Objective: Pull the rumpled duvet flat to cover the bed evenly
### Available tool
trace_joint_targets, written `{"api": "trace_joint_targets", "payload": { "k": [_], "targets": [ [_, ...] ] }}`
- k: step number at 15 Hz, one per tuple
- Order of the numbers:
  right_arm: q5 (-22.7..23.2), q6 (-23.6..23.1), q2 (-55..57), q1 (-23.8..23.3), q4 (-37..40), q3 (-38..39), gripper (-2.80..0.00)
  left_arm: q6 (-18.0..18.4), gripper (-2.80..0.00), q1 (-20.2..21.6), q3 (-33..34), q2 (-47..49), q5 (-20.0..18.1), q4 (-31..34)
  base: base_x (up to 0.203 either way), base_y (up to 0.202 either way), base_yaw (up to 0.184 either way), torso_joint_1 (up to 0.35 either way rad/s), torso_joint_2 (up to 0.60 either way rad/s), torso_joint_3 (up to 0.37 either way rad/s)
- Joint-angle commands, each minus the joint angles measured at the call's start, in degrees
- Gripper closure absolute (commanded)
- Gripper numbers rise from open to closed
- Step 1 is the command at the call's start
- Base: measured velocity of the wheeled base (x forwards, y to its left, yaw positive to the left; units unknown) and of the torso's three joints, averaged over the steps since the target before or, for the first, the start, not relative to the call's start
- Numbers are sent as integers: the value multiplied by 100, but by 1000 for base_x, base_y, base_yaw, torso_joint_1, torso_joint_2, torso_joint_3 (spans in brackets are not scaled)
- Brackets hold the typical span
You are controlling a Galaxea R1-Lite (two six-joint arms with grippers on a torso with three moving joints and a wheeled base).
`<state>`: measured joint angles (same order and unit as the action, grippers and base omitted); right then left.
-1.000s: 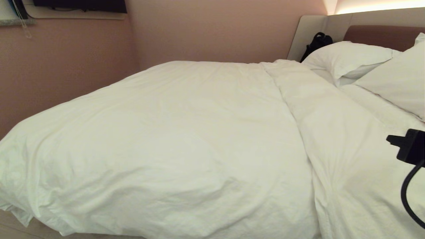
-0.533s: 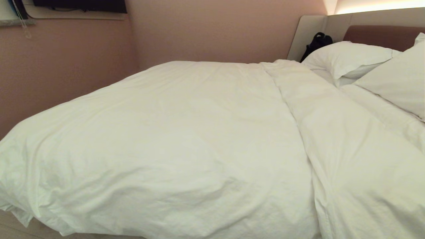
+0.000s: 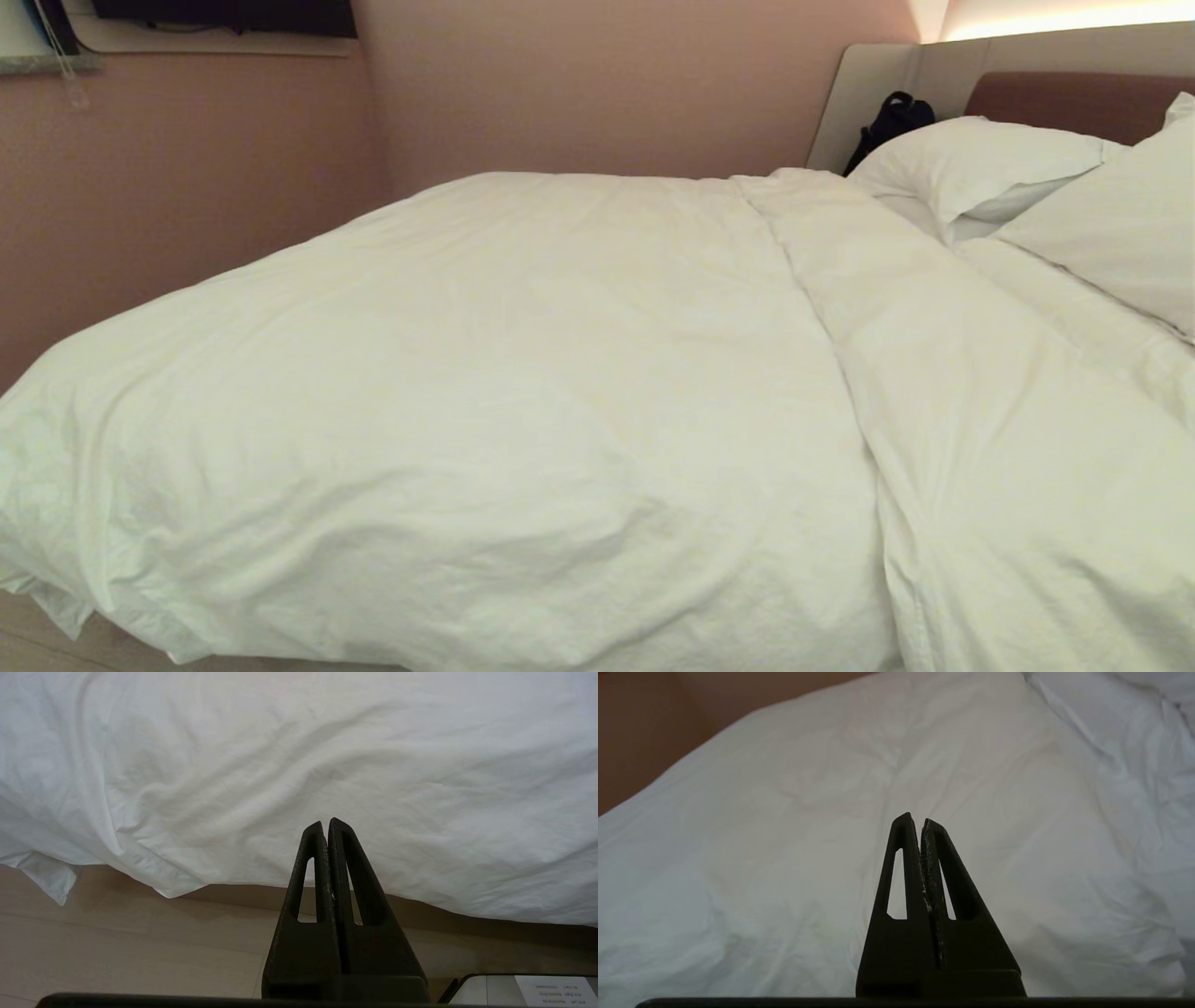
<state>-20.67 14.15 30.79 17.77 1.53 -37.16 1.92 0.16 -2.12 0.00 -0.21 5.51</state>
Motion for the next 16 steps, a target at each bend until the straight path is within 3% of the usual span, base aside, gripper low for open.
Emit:
{"api": "trace_joint_targets", "payload": {
  "k": [1, 7, 12, 16],
  "targets": [
    [133, -434, -547, 5, 77, -7, 0, 2, 0, 2, 1, 0, 3, 3, 0, 0, 0, 0, 0, 0],
    [107, -527, -1043, -50, 716, -226, 0, 2, 0, 2, 1, 0, 3, 3, 0, 0, 0, 0, 0, 0],
    [121, -536, -1470, -491, 1246, -271, 0, 2, 0, 2, 1, 0, 3, 3, 0, 0, 0, 0, 0, 0],
    [124, -544, -1471, -503, 1280, -277, 0, 2, 0, 2, 1, 0, 3, 3, 0, 0, 0, 0, 0, 0]
  ]
}}
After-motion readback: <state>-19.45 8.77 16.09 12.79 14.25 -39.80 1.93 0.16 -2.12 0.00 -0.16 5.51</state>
